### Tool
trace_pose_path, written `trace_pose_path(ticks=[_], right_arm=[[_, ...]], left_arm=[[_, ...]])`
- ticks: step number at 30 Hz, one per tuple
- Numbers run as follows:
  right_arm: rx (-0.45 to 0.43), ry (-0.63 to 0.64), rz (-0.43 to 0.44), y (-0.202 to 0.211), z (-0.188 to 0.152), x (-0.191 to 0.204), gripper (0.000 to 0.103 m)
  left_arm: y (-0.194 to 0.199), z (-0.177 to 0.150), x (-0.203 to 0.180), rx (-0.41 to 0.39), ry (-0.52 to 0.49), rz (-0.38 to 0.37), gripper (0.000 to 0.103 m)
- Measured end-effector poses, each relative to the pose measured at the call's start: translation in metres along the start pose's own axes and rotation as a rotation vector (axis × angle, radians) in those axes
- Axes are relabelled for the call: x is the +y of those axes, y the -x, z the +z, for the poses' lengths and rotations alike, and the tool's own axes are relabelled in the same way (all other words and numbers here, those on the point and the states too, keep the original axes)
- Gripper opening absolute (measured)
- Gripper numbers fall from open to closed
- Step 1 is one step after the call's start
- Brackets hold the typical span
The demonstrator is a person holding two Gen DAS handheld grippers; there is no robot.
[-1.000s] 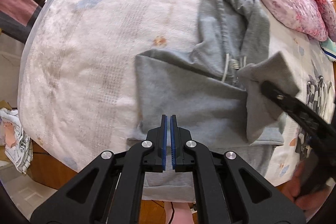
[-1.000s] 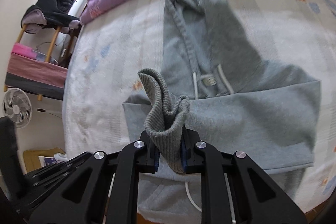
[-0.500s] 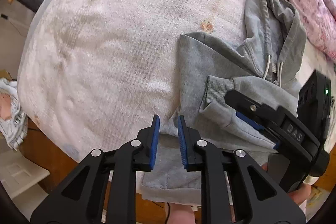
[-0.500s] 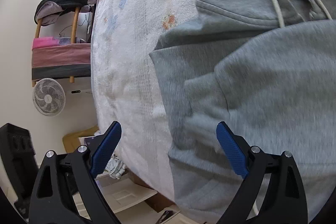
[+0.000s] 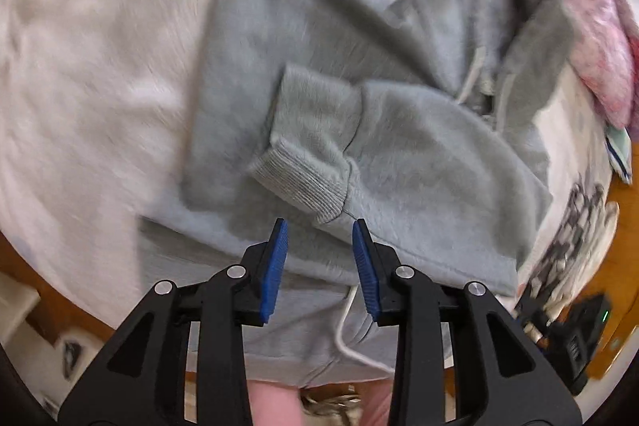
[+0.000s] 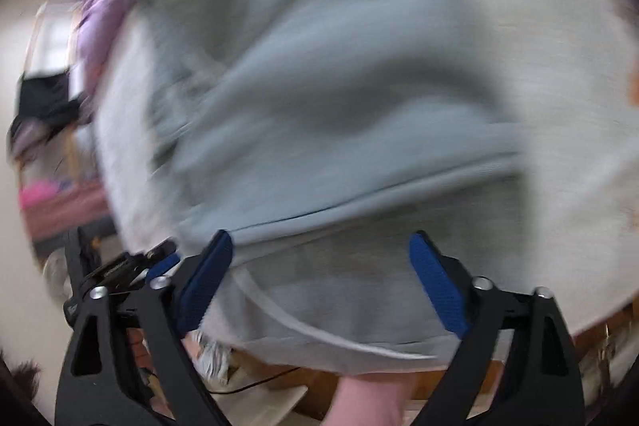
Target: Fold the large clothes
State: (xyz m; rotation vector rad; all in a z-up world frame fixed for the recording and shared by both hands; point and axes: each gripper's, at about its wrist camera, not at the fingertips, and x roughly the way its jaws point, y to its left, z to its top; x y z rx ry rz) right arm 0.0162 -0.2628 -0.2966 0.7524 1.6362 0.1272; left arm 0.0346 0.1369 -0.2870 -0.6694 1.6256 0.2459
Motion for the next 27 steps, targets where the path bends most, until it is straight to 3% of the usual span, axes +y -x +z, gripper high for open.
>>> trace_pose_path(ticks=[2, 4, 5, 6, 8, 13, 16, 18, 19, 20, 23, 25, 27], right_arm=[[-0.014, -0.111, 0.015, 0.002, 0.01, -0.029, 0.067], [-0.004, -0.233, 0.067, -0.006, 0.022, -0.055, 0.049], [-0.017, -0.274, 0.096, -0.008, 0.027, -0.064, 0.029], [-0.034, -0.297, 0.103, -0.008, 0.031, -0.069, 0.018], [-0.074, -0.319, 0.067, -0.004, 0.039, -0.077, 0.007], [-0.045, -0.294, -0.06, -0.014, 0.033, -0.085, 0.006], [-0.019, -0.353, -0.023, -0.021, 0.034, -0.097, 0.007], [0.05, -0.34, -0.023, -0.015, 0.039, -0.096, 0.026], [0.077, -0.329, -0.055, -0.009, 0.04, -0.096, 0.037], [0.089, -0.301, -0.114, 0.005, 0.041, -0.094, 0.05], [-0.008, -0.144, -0.161, 0.055, 0.039, -0.072, 0.049], [-0.13, -0.023, -0.173, 0.084, 0.043, -0.052, 0.038], [-0.136, 0.067, -0.141, 0.077, 0.054, -0.042, 0.014]], left_arm=[[-0.019, 0.003, 0.003, 0.008, 0.058, 0.004, 0.034], [-0.03, 0.005, 0.003, -0.027, 0.058, 0.009, 0.034], [-0.033, 0.006, 0.002, -0.042, 0.058, 0.022, 0.034], [-0.035, 0.007, 0.004, -0.053, 0.071, 0.025, 0.032], [-0.035, 0.008, 0.006, -0.079, 0.096, 0.023, 0.01], [-0.05, -0.001, -0.015, -0.069, -0.042, 0.177, 0.009], [-0.058, -0.003, -0.025, -0.064, -0.096, 0.247, 0.009], [-0.051, -0.004, -0.034, -0.032, -0.14, 0.29, 0.016], [-0.048, -0.005, -0.04, -0.018, -0.152, 0.313, 0.032], [-0.04, -0.006, -0.045, -0.018, -0.165, 0.336, 0.039], [-0.004, -0.011, -0.055, -0.098, -0.205, 0.328, 0.04], [0.013, -0.01, -0.059, -0.154, -0.215, 0.319, 0.04], [0.019, -0.003, -0.062, -0.209, -0.217, 0.279, 0.039]])
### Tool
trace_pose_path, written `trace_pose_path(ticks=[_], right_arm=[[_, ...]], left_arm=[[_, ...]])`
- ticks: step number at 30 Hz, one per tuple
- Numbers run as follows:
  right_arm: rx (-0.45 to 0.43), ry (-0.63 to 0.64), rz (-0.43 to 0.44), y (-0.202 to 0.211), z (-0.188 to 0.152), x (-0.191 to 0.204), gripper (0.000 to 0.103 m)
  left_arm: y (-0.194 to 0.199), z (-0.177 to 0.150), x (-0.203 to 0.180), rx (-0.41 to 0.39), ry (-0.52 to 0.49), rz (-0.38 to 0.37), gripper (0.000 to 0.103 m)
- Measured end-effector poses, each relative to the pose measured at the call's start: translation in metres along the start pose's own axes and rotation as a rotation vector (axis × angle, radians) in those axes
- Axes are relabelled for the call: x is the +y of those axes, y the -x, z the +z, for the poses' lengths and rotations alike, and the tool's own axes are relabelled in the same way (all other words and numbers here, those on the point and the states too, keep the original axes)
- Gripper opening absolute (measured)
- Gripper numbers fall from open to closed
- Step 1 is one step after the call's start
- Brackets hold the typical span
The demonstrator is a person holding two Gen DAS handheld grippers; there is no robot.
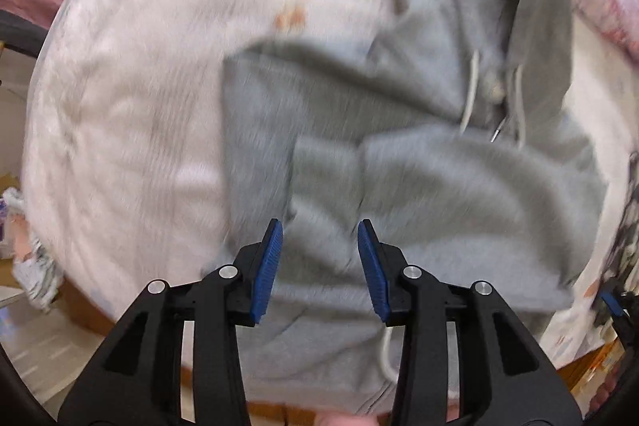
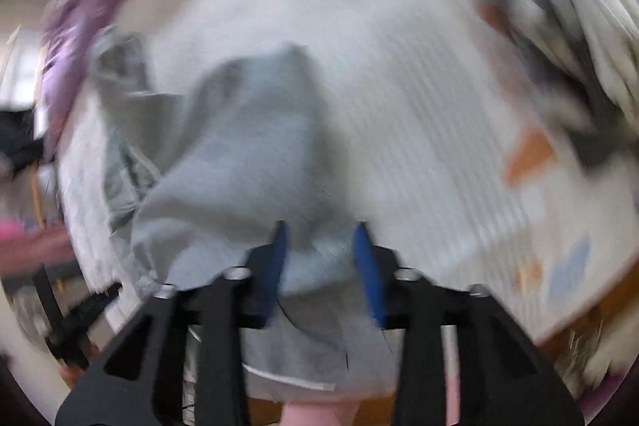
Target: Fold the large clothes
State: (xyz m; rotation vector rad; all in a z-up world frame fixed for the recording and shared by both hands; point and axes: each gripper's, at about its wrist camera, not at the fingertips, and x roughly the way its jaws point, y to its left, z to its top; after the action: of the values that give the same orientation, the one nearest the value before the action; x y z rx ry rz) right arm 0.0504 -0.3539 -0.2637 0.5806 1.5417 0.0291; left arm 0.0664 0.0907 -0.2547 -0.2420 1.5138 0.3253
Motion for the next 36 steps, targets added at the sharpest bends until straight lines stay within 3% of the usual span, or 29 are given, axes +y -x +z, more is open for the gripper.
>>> trace_pose_path(ticks=[1, 3, 4, 6, 7, 10, 13, 14, 17, 18, 19, 21, 23, 28, 31, 34, 35, 36], right_arm=[[0.03, 0.001, -0.008, -0.012, 0.0, 0.003, 0.009], [0.192, -0.023, -0.12, -0.065, -0.007, -0.012, 0.0], [0.224, -0.046, -0.146, -0.078, -0.018, -0.018, 0.0], [0.215, -0.142, -0.067, -0.077, -0.037, -0.042, 0.0], [0.253, -0.154, -0.135, -0.074, -0.044, -0.047, 0.0], [0.293, -0.187, -0.119, -0.066, -0.054, -0.056, 0.0], [0.182, -0.135, -0.073, -0.036, -0.031, -0.037, 0.001], [0.102, -0.087, -0.073, -0.023, -0.011, -0.023, 0.001], [-0.001, 0.012, -0.096, -0.024, 0.035, 0.009, 0.001], [-0.021, 0.042, -0.095, -0.031, 0.053, 0.019, 0.001], [-0.026, 0.068, -0.1, -0.039, 0.069, 0.023, 0.001], [-0.02, 0.108, -0.224, -0.072, 0.087, 0.024, 0.0], [-0.045, 0.063, -0.207, -0.086, 0.092, 0.015, 0.0], [-0.009, 0.028, -0.188, -0.061, 0.095, 0.014, 0.001], [-0.012, 0.114, -0.165, -0.021, 0.088, 0.014, 0.003], [0.011, 0.137, -0.138, -0.003, 0.069, 0.026, 0.006], [0.027, 0.136, -0.132, 0.003, 0.063, 0.026, 0.015], [0.04, 0.136, -0.135, 0.008, 0.061, 0.028, 0.04]], left_arm=[[-0.006, 0.004, 0.001, 0.0, 0.004, -0.009, 0.038], [-0.027, 0.011, 0.005, 0.068, 0.016, 0.04, 0.027], [-0.037, 0.012, 0.005, 0.093, 0.026, 0.05, 0.025], [-0.049, 0.012, 0.004, 0.127, 0.031, 0.048, 0.025], [-0.051, 0.011, 0.004, 0.128, 0.027, 0.053, 0.025], [-0.049, 0.013, 0.004, 0.105, 0.009, 0.065, 0.026], [-0.037, 0.019, 0.003, 0.05, 0.007, 0.026, 0.026], [-0.035, 0.021, 0.003, 0.029, 0.001, 0.02, 0.026], [-0.045, 0.027, 0.01, 0.045, 0.011, 0.015, 0.025], [-0.05, 0.029, 0.012, 0.051, 0.018, 0.019, 0.019], [-0.057, 0.033, 0.013, 0.054, 0.027, 0.034, 0.013], [-0.077, 0.042, 0.014, 0.053, 0.034, 0.103, 0.011], [-0.093, 0.043, 0.014, 0.022, 0.058, 0.111, 0.012], [-0.082, 0.046, 0.009, 0.074, 0.014, 0.149, 0.011], [-0.058, 0.036, 0.001, 0.065, -0.031, 0.153, 0.011], [-0.04, 0.025, 0.009, 0.074, -0.006, 0.087, 0.017], [-0.033, 0.021, 0.012, 0.079, 0.0, 0.079, 0.023], [-0.028, 0.018, 0.013, 0.086, 0.002, 0.088, 0.034]])
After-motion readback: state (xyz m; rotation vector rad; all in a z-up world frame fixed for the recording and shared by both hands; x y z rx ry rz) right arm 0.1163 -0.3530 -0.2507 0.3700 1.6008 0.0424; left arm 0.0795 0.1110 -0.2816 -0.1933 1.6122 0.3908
